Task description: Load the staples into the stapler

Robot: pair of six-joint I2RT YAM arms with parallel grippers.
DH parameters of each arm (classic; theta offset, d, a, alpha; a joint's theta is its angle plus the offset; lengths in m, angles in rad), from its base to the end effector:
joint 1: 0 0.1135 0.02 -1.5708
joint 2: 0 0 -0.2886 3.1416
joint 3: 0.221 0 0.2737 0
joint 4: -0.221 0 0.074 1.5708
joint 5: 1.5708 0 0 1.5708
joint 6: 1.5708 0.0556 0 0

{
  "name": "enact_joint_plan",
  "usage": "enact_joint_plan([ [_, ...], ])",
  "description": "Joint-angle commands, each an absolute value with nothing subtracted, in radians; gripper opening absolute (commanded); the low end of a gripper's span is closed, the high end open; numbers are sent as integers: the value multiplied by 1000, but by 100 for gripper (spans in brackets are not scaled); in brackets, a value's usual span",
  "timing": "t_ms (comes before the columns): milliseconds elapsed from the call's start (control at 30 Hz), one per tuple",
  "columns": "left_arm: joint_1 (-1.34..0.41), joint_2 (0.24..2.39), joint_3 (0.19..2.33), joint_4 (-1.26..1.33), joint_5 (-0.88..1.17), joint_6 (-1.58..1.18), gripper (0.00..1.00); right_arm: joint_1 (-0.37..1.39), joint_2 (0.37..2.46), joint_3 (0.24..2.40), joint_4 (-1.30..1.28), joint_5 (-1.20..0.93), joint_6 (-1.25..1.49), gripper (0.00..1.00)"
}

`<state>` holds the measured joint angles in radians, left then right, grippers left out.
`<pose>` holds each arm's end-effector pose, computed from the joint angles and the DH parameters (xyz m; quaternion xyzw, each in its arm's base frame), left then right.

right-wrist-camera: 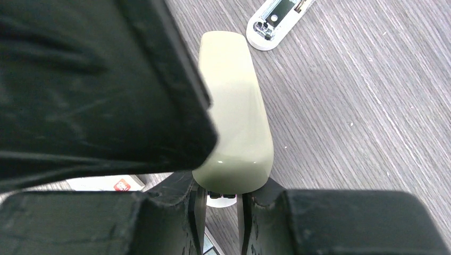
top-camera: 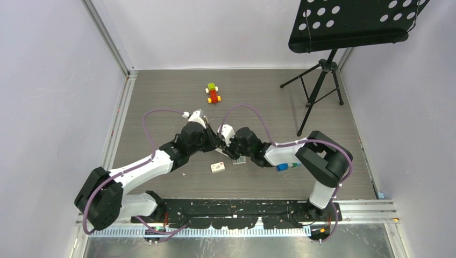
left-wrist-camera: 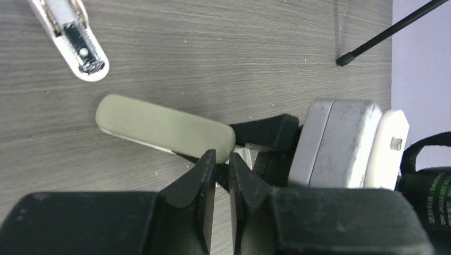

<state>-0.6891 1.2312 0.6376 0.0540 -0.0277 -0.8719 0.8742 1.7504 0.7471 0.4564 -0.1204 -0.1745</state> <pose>0.2248 -0.1832 0.2194 -0.0862 0.8657 -0.3383 0.3588 0.2362 0.2927 0.1373 -0.4612 0.7385 0.2169 0.4414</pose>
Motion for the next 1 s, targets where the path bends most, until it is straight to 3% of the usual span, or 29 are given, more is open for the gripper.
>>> enact_joint_plan([
  [0, -703, 1119, 623, 14, -143, -842, 22, 880, 1722, 748, 517, -131, -169, 20],
  [300, -648, 859, 621, -238, -346, -684, 48, 881, 1633, 762, 360, -102, -155, 37],
  [433, -647, 747, 645, -353, -402, -584, 63, 881, 1579, 754, 294, -93, -146, 44],
  [567, -648, 631, 676, -457, -447, -489, 82, 880, 1516, 798, 124, -104, -104, 61],
  [667, -648, 563, 690, -523, -468, -432, 93, 882, 1471, 850, 15, -98, -75, 63],
  [967, -649, 402, 742, -651, -392, -299, 100, 917, 1548, 1145, -384, -14, -68, 63],
])
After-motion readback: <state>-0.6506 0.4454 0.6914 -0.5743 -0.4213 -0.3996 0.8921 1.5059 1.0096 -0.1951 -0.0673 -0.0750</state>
